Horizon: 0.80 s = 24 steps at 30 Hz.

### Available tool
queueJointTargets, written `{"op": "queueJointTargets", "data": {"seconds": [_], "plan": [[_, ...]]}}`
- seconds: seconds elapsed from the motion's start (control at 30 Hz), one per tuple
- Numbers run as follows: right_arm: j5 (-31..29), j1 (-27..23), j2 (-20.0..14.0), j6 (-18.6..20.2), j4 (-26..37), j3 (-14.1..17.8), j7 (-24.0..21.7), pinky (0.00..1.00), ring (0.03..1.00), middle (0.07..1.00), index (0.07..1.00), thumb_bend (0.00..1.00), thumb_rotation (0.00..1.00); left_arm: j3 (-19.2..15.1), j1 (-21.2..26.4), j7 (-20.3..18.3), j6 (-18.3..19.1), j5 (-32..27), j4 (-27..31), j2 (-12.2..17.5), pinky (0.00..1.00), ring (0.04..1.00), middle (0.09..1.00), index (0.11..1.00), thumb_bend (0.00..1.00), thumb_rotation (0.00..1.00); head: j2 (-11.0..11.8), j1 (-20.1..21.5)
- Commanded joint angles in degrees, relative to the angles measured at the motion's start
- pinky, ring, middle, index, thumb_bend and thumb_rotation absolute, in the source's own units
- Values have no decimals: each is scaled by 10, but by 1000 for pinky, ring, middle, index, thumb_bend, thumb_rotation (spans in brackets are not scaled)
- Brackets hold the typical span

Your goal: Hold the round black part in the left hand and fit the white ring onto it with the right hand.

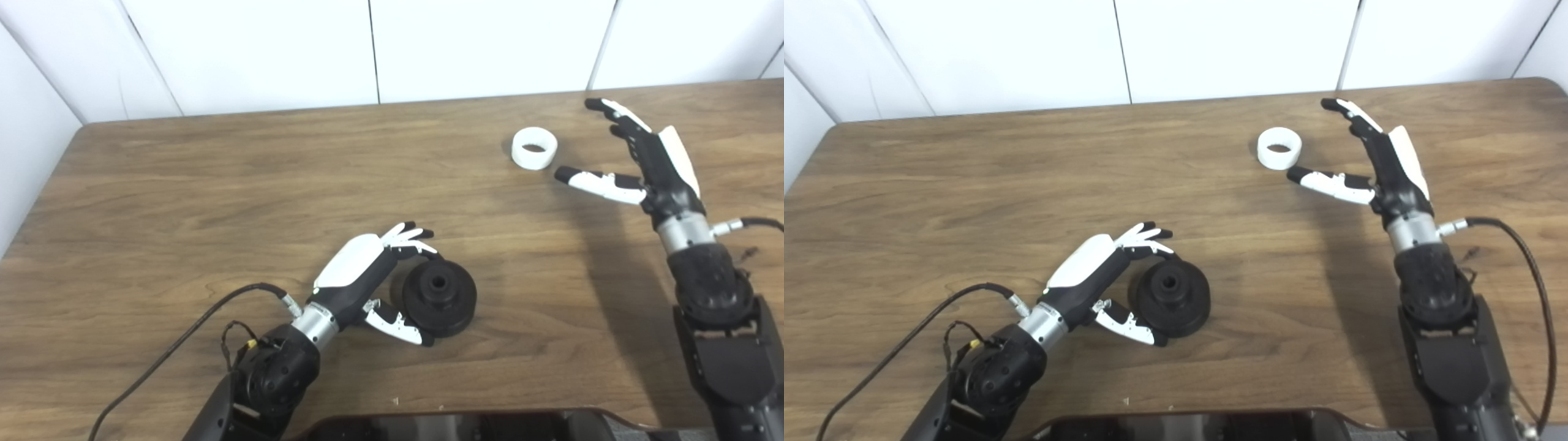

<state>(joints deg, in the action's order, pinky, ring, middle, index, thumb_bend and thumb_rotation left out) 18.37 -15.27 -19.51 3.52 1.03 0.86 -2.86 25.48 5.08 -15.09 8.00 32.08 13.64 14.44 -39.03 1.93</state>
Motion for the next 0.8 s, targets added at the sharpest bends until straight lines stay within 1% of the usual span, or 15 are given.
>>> {"op": "queueJointTargets", "data": {"seconds": [0.0,0.07,0.23,0.33,0.57,0.77], "plan": [[23,-43,-14,-7,-5,-12,-1,914,947,930,831,866,397,1,-3,-8,3,23,-22,14,941,998,929,495,519,86,1,1],[34,-54,-19,-5,-21,-22,-5,921,954,933,831,885,393,0,-4,-6,0,22,-23,14,939,997,928,495,519,86,4,2],[51,-80,-28,-2,-54,-48,-22,933,995,961,866,946,358,-1,-7,-3,-6,23,-24,13,942,992,925,495,519,86,9,3],[64,-99,-30,3,-74,-60,-26,939,1000,970,876,994,342,-3,-8,-2,-10,21,-24,11,916,990,926,495,519,85,13,4],[88,-129,-29,12,-103,-78,-30,998,1000,971,892,1000,374,-2,-11,0,-10,24,-27,6,905,987,923,495,519,84,19,5],[94,-150,-27,11,-128,-88,-31,1000,1000,969,896,1000,373,-4,-14,4,-11,24,-28,3,907,990,925,495,520,83,23,4]]}}
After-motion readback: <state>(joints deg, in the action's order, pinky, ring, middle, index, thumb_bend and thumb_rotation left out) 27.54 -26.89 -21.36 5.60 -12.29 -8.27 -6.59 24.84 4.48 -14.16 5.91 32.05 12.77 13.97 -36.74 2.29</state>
